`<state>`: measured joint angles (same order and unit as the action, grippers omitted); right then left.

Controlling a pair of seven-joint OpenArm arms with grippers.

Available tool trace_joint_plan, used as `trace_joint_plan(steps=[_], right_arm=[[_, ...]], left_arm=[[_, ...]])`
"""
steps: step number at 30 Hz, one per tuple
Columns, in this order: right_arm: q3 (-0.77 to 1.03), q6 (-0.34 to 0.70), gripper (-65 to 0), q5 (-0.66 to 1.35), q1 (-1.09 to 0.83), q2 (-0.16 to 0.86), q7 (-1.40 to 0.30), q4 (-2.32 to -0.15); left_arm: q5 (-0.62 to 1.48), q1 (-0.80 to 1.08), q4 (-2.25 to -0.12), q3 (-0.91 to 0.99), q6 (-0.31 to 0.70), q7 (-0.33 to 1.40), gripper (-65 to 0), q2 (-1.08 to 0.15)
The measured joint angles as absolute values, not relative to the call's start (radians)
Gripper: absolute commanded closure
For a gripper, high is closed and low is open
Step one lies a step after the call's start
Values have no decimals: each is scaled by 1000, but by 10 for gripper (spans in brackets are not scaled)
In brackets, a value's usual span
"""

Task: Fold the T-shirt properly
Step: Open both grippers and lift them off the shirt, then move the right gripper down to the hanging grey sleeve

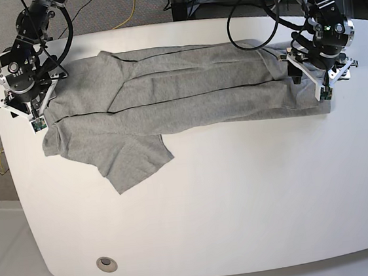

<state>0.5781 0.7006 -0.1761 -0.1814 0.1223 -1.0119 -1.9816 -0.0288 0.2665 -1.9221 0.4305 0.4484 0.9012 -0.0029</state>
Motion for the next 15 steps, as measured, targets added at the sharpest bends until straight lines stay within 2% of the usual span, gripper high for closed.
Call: trace_joint_plan(steps=[6,15], right_arm=[[645,701,-150,-178,-202,115,-1003,-1985],[661,701,-149,-181,-226,122,-970,-1985]], left_arm=[[-28,313,-1926,430,449,898,-409,-3],[-25,337,-1926,438,450,864,-409,-5]])
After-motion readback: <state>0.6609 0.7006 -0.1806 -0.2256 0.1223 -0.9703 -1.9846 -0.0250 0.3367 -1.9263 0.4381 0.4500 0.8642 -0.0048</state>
